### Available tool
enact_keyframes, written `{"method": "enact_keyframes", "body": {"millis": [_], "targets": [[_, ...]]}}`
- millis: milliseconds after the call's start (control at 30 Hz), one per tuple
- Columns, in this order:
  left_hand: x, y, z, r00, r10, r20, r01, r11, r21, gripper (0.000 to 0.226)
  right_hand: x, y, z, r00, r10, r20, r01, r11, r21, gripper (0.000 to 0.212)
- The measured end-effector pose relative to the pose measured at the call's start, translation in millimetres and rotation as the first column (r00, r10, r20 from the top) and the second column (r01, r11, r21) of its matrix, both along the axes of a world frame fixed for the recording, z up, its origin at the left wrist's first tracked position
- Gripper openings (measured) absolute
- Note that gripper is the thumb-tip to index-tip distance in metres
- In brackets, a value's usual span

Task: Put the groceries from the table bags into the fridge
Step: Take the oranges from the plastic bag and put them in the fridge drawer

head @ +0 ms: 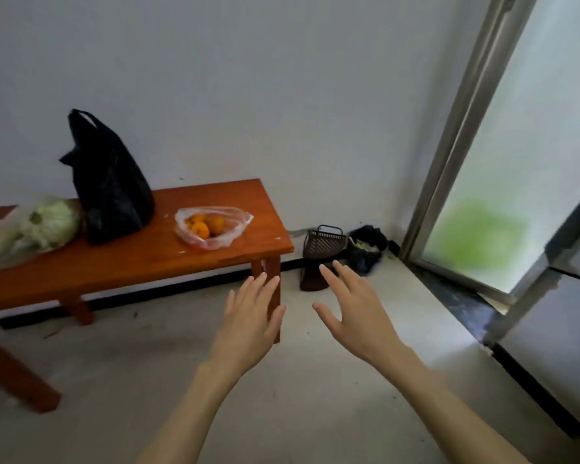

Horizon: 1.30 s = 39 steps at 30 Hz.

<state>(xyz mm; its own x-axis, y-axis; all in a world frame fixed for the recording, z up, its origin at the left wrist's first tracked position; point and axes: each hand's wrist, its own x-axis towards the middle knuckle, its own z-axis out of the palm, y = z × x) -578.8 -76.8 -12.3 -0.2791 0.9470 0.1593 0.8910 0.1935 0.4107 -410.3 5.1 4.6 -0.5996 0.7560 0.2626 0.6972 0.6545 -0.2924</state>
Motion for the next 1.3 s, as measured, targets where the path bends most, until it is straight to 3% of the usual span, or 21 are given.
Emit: {"method": "enact_keyframes", "body": {"millis": [600,800,933,1000,1133,1300], "targets": [[-220,137,-25,0.973,0.231,-0.012,-0.232,0.97,-0.078,0.048,-228,185,-27,0.967,0.251,-0.049,-0.255,0.961,-0.105,0.057],[-297,190,-56,0.975,0.222,-0.007,-0.222,0.972,-0.071,0.043,-308,247,-53,0.957,0.28,-0.069,-0.288,0.948,-0.133,0.051],[-361,242,-77,0.984,0.178,-0.027,-0.18,0.981,-0.069,0.04,-370,296,-75,0.96,0.259,-0.102,-0.264,0.964,-0.037,0.037],[-389,265,-90,0.992,0.127,0.005,-0.127,0.989,-0.071,0.038,-401,313,-89,0.965,0.254,-0.067,-0.255,0.967,-0.013,0.027],[-434,304,-112,0.995,0.063,0.077,-0.056,0.995,-0.085,0.035,-450,343,-126,0.958,0.284,0.033,-0.282,0.958,-0.044,0.027],[-462,342,-138,0.999,0.017,0.031,-0.012,0.989,-0.148,0.037,-488,370,-154,0.94,0.326,0.103,-0.313,0.942,-0.124,0.019]]}}
